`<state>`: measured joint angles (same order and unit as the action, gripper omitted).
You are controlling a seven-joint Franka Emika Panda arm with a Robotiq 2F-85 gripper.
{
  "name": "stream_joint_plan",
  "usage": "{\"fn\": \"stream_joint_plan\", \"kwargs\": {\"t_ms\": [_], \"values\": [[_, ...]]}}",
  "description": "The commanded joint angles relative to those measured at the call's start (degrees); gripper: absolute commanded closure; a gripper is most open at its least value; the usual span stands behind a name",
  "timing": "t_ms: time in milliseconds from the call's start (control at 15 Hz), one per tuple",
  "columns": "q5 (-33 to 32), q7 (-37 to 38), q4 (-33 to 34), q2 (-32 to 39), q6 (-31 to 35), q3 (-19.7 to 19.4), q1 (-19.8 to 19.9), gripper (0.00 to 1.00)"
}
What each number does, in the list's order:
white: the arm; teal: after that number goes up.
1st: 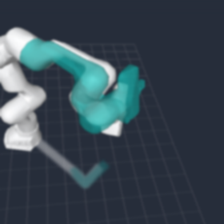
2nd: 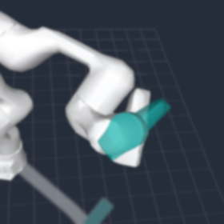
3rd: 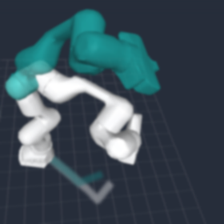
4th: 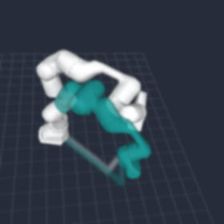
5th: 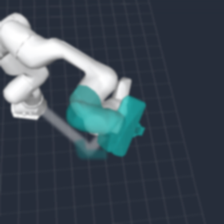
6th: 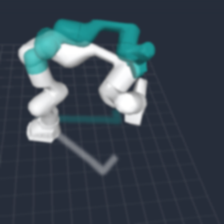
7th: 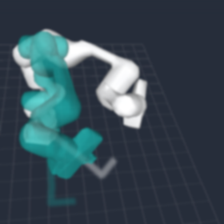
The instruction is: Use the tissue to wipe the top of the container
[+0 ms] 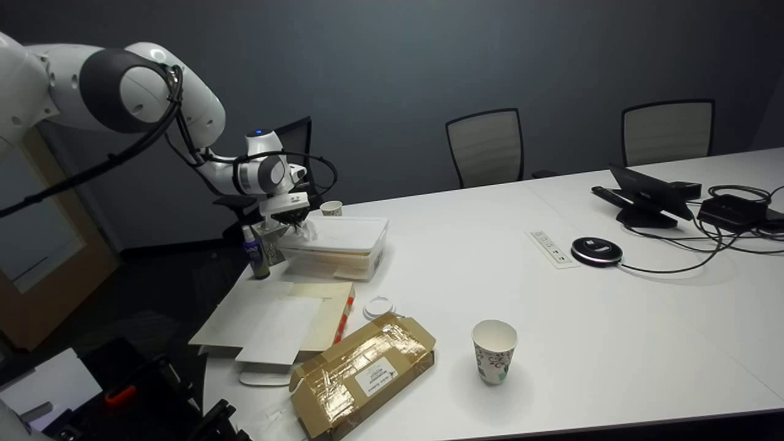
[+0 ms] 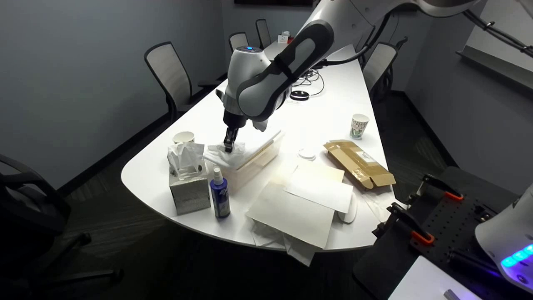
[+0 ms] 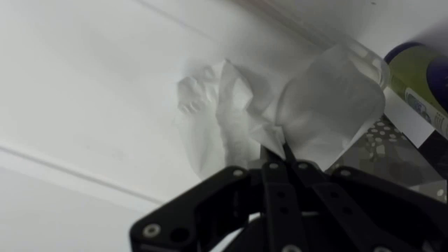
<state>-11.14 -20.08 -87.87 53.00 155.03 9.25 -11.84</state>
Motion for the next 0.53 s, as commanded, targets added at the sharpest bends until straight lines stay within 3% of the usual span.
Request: {"fn": "stream_joint_plan", "kwargs": {"t_ms": [0,467], "values": [[-1.3,-0.5,5.4,2.6,-2.5,-0.1,-0.9,1.0],[-1.7,-3.5,14.6,8.9,-6.2,-0.4,-1.3,1.0]]}}
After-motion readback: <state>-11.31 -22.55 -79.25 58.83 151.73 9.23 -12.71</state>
